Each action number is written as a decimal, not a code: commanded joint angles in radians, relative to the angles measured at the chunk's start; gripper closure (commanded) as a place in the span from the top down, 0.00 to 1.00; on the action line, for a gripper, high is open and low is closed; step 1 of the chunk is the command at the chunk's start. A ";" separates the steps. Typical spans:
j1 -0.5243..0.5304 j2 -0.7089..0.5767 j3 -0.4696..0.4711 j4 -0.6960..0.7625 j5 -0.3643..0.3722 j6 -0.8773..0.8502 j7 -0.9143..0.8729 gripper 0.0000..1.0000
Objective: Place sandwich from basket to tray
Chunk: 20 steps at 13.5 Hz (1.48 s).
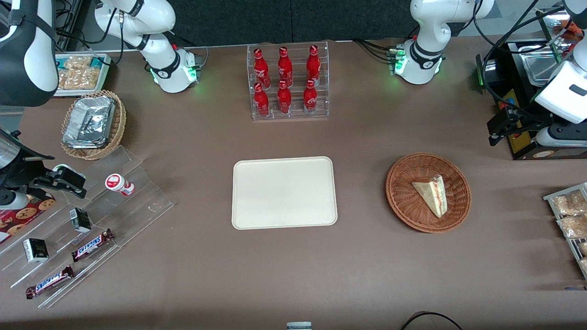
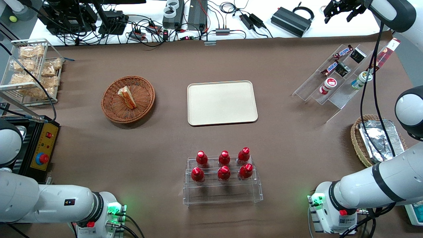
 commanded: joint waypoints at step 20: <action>0.007 0.300 -0.002 -0.397 0.000 0.450 -0.537 1.00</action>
